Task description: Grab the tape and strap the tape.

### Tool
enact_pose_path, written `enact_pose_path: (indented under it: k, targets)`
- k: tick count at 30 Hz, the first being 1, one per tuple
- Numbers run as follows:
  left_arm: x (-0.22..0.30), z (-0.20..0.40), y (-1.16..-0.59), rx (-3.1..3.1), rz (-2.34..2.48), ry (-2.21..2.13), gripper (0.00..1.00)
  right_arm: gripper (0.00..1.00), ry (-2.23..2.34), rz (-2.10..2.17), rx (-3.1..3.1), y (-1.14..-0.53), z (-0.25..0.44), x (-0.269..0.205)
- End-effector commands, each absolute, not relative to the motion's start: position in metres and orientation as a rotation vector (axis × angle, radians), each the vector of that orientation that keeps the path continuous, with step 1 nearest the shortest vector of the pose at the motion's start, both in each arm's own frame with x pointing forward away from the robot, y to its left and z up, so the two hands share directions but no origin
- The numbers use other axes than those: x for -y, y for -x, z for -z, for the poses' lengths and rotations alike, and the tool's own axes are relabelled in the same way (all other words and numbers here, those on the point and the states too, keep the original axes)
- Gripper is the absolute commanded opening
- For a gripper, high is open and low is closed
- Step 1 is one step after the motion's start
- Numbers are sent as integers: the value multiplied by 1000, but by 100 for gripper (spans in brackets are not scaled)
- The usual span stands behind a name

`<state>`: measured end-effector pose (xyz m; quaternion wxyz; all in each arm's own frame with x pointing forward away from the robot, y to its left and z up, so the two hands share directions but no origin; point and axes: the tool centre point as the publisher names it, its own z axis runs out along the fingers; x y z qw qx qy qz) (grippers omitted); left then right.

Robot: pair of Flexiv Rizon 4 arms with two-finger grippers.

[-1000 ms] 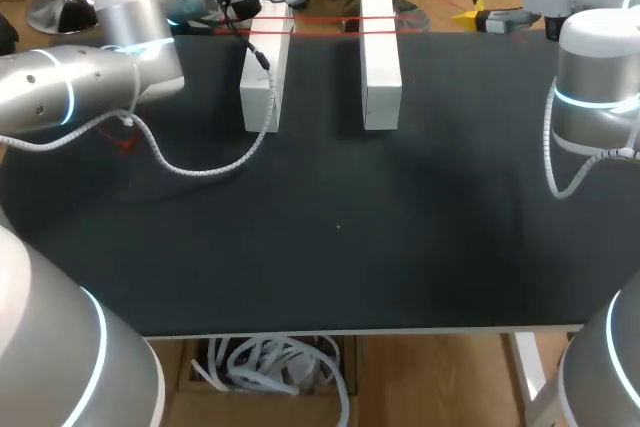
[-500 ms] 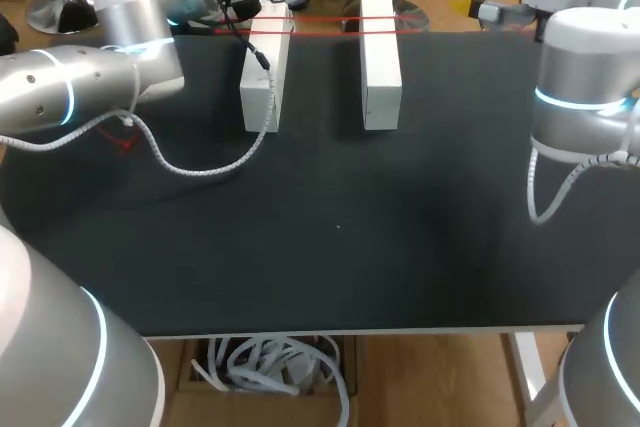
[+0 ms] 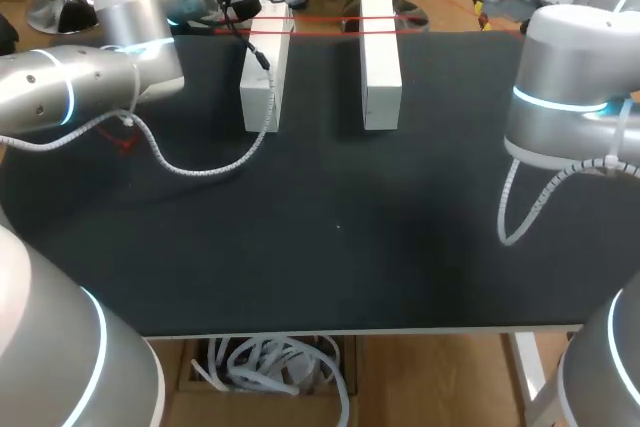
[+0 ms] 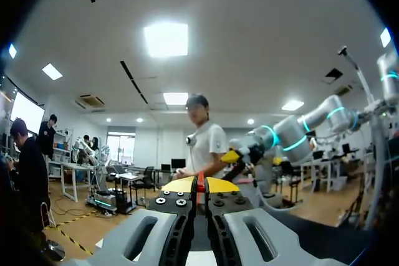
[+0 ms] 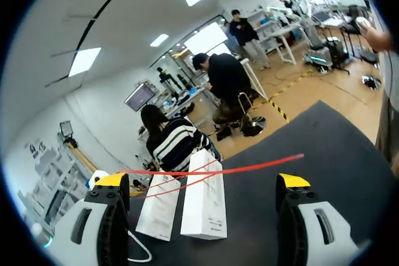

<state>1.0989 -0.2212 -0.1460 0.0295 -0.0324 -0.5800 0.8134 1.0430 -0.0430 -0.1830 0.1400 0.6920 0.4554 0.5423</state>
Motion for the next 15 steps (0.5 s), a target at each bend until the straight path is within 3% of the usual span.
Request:
enact_pose_path:
  k: [1, 9, 15]
  targets:
    - [221, 145, -1098, 1791, -2509, 97, 0, 100, -2022, -1520, -1295, -1045, 182, 36]
    - [221, 145, -1098, 1791, -2509, 97, 0, 100, -2022, -1520, -1295, -1045, 182, 36]
    - [221, 145, -1098, 1791, -2509, 97, 0, 100, -2410, -1760, -843, -1050, 171, 19]
